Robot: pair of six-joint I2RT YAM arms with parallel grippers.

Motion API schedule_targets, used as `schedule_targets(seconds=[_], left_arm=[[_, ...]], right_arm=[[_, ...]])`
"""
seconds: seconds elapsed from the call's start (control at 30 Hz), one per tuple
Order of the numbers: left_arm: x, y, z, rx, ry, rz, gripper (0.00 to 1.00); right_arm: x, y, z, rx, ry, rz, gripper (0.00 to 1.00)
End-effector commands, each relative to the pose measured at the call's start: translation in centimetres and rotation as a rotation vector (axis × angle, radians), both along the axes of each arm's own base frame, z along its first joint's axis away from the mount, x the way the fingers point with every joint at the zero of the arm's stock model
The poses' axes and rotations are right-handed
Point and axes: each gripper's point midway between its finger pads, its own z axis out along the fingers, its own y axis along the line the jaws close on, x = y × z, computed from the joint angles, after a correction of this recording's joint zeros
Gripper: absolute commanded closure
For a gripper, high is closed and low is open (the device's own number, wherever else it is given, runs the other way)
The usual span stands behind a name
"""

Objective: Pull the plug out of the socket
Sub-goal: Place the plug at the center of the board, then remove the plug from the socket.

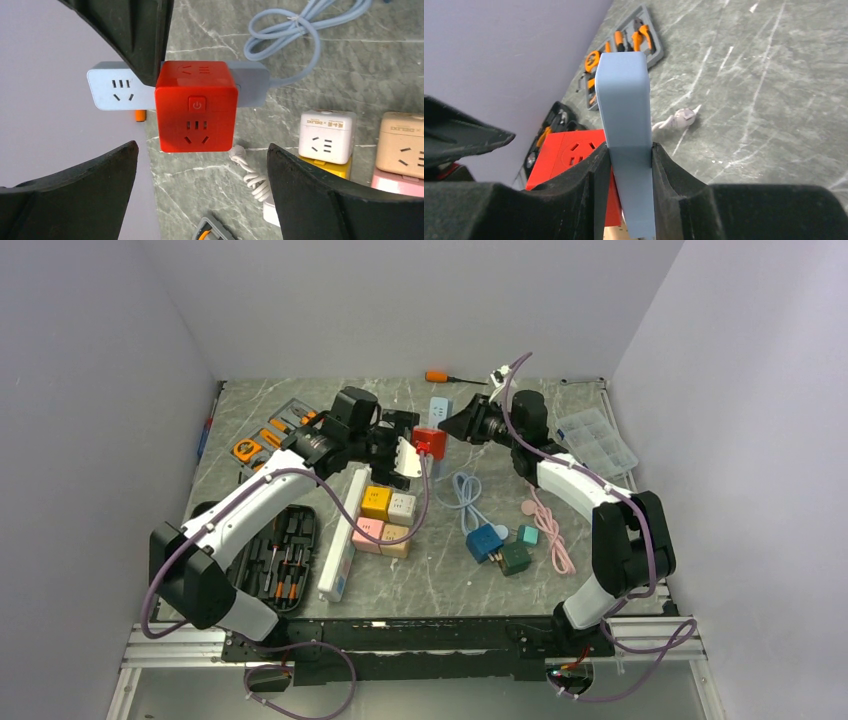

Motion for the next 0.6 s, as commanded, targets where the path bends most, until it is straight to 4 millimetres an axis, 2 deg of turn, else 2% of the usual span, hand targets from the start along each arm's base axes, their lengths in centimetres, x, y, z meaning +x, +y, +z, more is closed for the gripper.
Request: schedule_targets(seconds=[0.0,0.1,0.17,0.27,0.33,0.43,0.57], left_arm=[[0.5,0.1,4.0,-0.092,-0.083,0.044,0.01],[1.5,1.2,6.1,-0.12,-0.089,0.046,0.01],[2.8,2.8,7.2,-0.113,-0.115,0.057,0.01],[4.5,4.6,6.6,-0.032,-0.245,0.02,0.01],[5.4,5.3,6.1,0.04,-0.395,-0.022,0.01],[5.6,4.8,6.9,0.072,-0.666,-0.114,0.01],[4.3,2.7,8.1,0.054,-0.965,-0.285,0.0]], right_arm=[[-1.2,0.2,6.6,0.18,-0.13,0.129,1.0],[-1.5,-0.7,6.5,0.28,-0.108,0.217,1.0],[-2.5,-1.2,6.7,0.372,-0.081,0.301,1.0],[-3.3,-1.1,6.8,0.443,-0.05,0.415,1.0],[-3.7,-0.9,7.3,0.477,-0.05,0.475,1.0],[-4.1,-0.6,7.8,0.501,-0.048,0.537,1.0],[-4.3,0.3,8.1,0.506,-0.022,0.584,1.0]])
